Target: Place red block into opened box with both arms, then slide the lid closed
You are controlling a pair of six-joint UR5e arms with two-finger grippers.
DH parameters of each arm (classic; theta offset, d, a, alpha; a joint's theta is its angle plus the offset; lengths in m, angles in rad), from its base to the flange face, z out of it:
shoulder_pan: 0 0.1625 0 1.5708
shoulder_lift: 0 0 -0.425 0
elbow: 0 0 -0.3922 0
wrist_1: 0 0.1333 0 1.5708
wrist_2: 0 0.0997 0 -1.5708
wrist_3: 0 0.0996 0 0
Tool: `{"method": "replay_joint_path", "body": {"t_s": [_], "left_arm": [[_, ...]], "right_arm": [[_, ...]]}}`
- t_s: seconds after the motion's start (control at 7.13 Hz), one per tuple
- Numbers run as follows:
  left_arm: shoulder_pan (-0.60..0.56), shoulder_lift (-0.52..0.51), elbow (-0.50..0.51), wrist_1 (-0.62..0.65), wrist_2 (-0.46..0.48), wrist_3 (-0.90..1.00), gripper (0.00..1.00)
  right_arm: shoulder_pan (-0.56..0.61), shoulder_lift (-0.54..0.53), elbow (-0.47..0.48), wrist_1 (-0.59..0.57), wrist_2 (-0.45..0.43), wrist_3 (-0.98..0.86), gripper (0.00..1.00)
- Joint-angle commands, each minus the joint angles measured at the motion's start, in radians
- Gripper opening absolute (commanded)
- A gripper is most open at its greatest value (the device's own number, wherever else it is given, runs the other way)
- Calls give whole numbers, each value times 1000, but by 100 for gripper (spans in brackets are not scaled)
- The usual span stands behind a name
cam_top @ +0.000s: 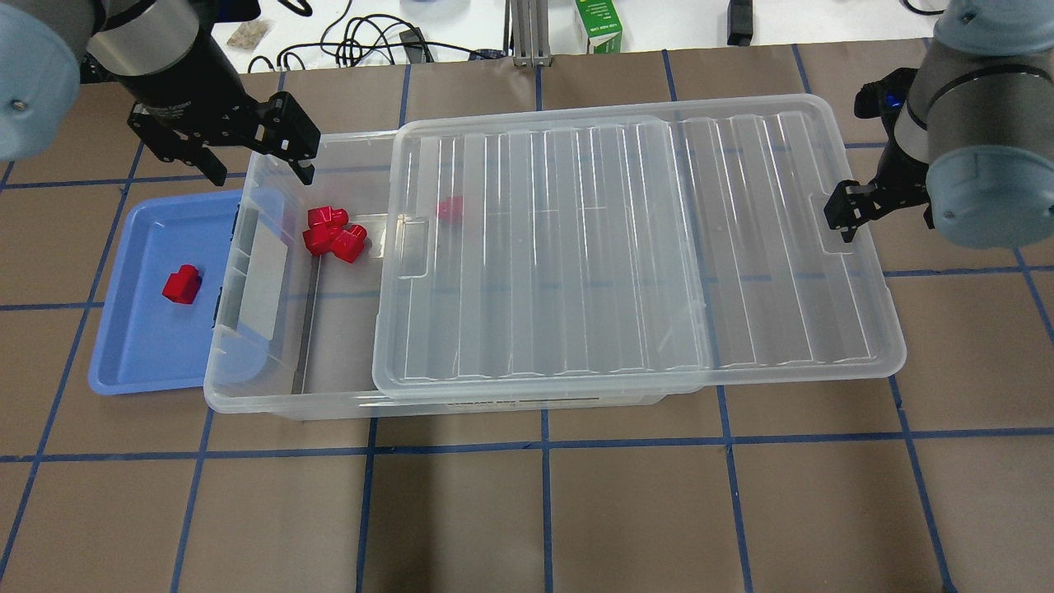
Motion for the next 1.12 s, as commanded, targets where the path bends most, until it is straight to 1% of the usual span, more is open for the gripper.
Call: {"method": "replay_joint_path", "body": {"t_s": [0.0,0.14,0.28,0.42,0.56,0.7,0.84,0.98], "left_arm": [[164,-74,-29,83,-16,134,100],[246,-111,-32,84,-37,202,100],[326,-143,-34,85,-39,273,100],[369,-200,-47,126,-35,445,100],[395,-255,-70,238,-31,533,100],[421,-302,-87,315,-35,552,100],[426,-370,-110,410,-33,574,100],[435,-407,-135,479,-25,620,100]], "right_arm": [[2,-15,-15,42,7,5,100],[6,-49,-42,94,18,11,100],[22,-92,-96,178,68,13,100],[57,-110,-177,274,110,14,100],[122,-115,-250,376,141,58,100],[207,-126,-269,411,191,201,100],[262,-127,-264,413,204,335,100],[276,-126,-264,410,205,397,100]]}}
